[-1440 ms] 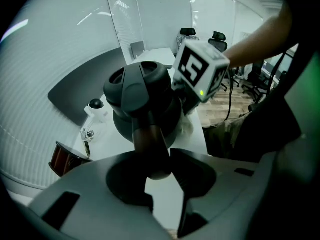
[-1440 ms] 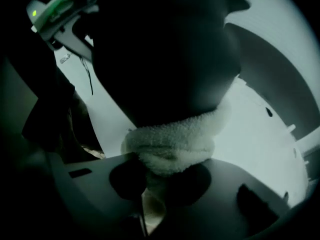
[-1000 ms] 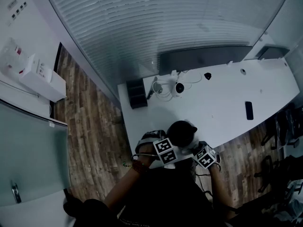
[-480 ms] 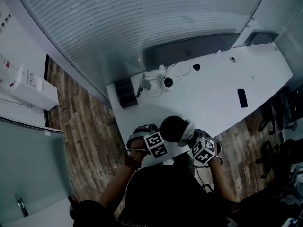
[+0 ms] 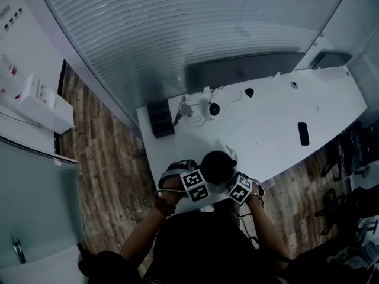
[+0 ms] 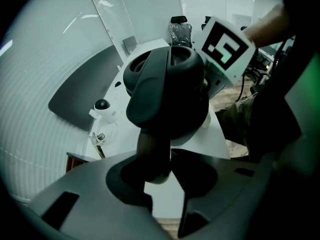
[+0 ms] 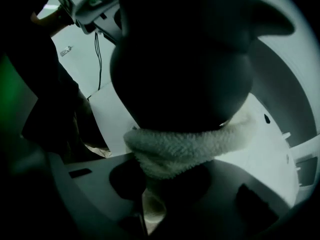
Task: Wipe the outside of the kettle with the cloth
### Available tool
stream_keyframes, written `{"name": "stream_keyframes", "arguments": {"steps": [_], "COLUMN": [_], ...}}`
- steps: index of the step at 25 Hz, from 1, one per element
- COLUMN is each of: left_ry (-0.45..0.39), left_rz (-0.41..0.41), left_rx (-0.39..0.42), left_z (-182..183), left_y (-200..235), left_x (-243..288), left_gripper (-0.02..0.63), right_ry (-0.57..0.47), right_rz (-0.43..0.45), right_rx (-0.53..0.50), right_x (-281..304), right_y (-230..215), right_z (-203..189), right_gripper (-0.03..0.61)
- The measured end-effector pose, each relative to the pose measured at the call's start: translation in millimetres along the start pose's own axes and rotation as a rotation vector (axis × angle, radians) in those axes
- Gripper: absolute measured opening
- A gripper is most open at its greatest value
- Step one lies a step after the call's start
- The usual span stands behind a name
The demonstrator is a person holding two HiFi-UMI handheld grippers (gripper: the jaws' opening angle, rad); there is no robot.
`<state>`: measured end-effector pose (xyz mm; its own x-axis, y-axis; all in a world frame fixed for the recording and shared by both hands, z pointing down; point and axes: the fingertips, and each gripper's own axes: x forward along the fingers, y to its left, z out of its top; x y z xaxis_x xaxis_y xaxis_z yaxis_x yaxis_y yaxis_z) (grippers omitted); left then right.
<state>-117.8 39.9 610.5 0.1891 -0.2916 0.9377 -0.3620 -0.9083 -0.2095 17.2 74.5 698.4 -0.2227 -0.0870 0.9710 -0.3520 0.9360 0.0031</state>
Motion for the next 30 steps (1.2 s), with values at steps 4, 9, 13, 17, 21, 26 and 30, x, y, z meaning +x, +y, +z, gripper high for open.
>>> {"name": "stream_keyframes", "arguments": {"steps": [4, 9, 13, 17, 21, 26, 30], "left_ry": [0.009, 0.006, 0.006, 0.012, 0.024, 0.041, 0.077], "left_rz": [0.013, 0.006, -0.015, -0.024, -0.023, -0.018, -0.013], "left_rx": [0.027, 0.037, 0.065, 0.089, 0.098, 0.084, 0.092], "left_z": [7.1, 5.5, 5.4, 6.1, 6.2, 7.9, 7.7], "left_y": [-0.5, -1.2, -2.7, -2.0, -1.4, -2.4, -2.1], "left_x": [-0.5, -1.2, -2.0, -1.8, -1.3, -0.7, 1.0], "left_gripper": [0.133, 0.133, 0.133, 0.133, 0.133, 0.132, 0.133], "right_ry": [0.039, -0.028, -0.203, -0.282, -0.326, -0.255, -0.303], "right_rz": [0.027, -0.007, -0.105, -0.222, -0.292, -0.252, -0.190], "right_rx": [0.039, 0.019, 0.107, 0.037, -0.096, -0.231, -0.248], "right_x": [35.9, 28.5, -34.3, -101.7, -135.9, -115.2, -110.1], "right_y": [2.6, 3.2, -7.6, -30.6, -46.8, -52.4, -54.8], "right_z": [-14.0, -14.9, -17.1, -1.4, 40.1, 47.6, 44.4], "right_gripper": [0.067, 0.067, 0.067, 0.066, 0.067, 0.066, 0.066]}}
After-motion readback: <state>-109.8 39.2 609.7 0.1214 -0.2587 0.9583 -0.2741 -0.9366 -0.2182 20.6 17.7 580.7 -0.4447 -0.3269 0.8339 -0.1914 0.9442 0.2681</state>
